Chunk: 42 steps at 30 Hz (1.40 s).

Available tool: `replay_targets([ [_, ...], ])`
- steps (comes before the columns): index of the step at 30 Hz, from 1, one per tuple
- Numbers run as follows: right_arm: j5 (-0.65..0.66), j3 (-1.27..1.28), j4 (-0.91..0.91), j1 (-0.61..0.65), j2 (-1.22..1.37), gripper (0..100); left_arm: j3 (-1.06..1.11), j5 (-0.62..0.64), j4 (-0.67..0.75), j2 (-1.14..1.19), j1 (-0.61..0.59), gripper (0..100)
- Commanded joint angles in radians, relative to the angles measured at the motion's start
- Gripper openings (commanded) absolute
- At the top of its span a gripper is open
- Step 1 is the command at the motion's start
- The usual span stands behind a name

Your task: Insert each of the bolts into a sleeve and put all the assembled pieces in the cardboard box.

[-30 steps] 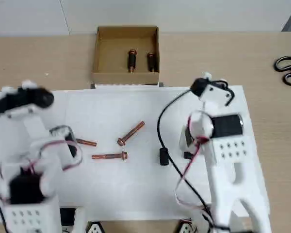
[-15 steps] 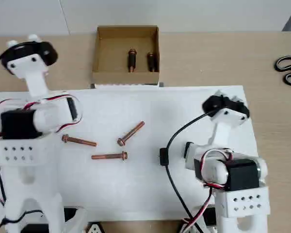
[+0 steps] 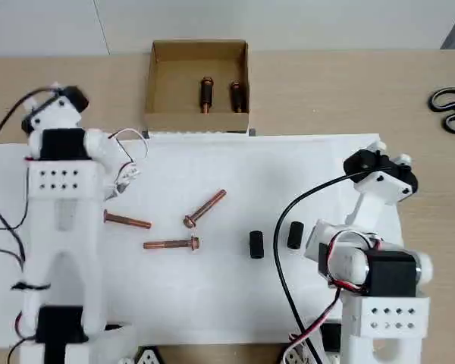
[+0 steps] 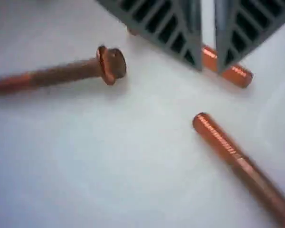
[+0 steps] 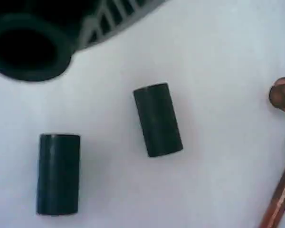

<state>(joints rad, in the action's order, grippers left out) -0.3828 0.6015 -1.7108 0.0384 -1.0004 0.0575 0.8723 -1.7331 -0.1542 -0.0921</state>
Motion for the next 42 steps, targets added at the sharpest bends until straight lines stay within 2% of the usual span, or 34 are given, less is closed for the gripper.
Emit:
replay_targets([
  [1, 0.005, -0.005, 0.007, -0.036, -0.015, 0.3, 0.005, 0.229, -0.017, 0.061, -0.043, 1],
  [7, 0.005, -0.005, 0.007, -0.096, -0.015, 0.3, 0.007, 0.229, -0.017, 0.227, -0.106, 1],
  [12, 0.005, -0.003, 0.008, -0.094, -0.012, 0.3, 0.007, 0.146, -0.014, 0.324, -0.109, 1],
  [23, 0.006, 0.092, 0.047, -0.091, -0.016, 0.3, 0.007, 0.138, 0.052, 0.367, -0.109, 1],
  [25, 0.008, 0.092, 0.047, -0.093, -0.016, 0.3, 0.007, 0.137, 0.063, 0.370, -0.107, 4],
  [31, 0.009, 0.092, 0.053, -0.093, -0.016, 0.3, 0.007, 0.137, 0.064, 0.370, -0.106, 22],
  [42, 0.009, 0.092, 0.053, -0.093, -0.016, 0.3, 0.007, 0.141, 0.120, 0.373, -0.109, 23],
])
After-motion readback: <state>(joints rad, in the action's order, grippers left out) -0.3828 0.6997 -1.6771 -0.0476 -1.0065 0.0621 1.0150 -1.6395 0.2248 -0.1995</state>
